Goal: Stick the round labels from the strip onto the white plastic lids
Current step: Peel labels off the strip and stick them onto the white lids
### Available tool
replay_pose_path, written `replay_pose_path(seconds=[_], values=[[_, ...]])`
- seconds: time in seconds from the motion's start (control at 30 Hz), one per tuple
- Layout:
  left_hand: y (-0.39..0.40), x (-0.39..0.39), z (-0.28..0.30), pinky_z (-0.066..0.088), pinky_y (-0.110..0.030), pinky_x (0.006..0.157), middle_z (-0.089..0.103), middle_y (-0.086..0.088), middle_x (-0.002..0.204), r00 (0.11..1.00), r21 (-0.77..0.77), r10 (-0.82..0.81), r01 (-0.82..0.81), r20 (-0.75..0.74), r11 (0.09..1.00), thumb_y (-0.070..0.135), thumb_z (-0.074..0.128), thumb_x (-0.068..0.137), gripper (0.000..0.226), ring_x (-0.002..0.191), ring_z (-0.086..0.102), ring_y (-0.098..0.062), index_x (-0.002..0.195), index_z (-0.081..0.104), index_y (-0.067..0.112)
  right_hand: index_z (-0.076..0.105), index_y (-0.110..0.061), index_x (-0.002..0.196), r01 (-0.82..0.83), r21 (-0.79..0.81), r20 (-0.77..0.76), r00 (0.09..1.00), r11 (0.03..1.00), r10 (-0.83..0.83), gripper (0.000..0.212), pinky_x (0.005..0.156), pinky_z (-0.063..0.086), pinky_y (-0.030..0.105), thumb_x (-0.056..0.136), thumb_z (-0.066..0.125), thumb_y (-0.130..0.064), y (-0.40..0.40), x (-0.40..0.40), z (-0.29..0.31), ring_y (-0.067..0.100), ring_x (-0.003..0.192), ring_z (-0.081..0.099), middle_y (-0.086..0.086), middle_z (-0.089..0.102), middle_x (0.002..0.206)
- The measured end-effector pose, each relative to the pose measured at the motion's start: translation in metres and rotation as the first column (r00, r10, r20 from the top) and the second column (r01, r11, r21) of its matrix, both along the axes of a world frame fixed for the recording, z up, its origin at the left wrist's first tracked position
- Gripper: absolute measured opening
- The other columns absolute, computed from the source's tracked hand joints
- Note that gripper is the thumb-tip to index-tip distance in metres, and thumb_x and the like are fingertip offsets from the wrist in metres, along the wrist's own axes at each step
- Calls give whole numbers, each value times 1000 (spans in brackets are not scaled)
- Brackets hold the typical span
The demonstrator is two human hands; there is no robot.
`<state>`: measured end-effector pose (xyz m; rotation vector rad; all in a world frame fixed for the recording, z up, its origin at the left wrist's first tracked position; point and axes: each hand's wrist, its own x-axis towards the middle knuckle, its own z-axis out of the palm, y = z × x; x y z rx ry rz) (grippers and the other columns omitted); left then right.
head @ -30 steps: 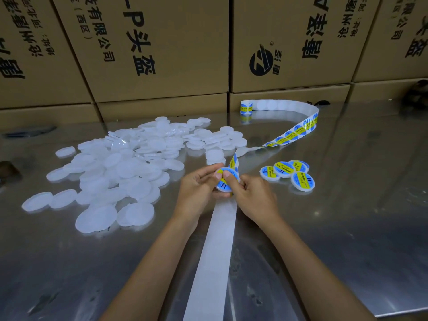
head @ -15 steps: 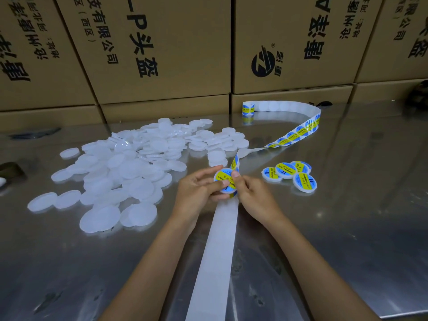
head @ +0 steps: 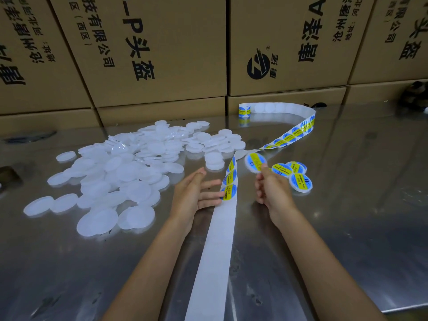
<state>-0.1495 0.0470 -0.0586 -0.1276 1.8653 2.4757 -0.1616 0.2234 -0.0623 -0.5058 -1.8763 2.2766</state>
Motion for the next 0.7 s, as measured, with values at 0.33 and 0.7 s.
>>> replay_pose_path(seconds=[0.33,0.7], values=[[-2,-2,-3,61,-33,58,77,-16,93,1000,-48,6,-8,-24,999,22,48,104,17,75,75,-34,115,61,19,57,-5,95,112,-685,33,992,720,-123,30,67,48,25,107,37,-26,36,-6,-1,14,80,57,7,58,93],[-1,-18,-20,60,-28,63,72,-16,90,976,-171,196,-209,-92,963,3,46,101,22,75,70,-24,108,67,7,57,-7,83,69,-431,-12,997,900,-82,23,60,50,21,99,41,-6,17,-5,-1,15,65,56,7,57,74]])
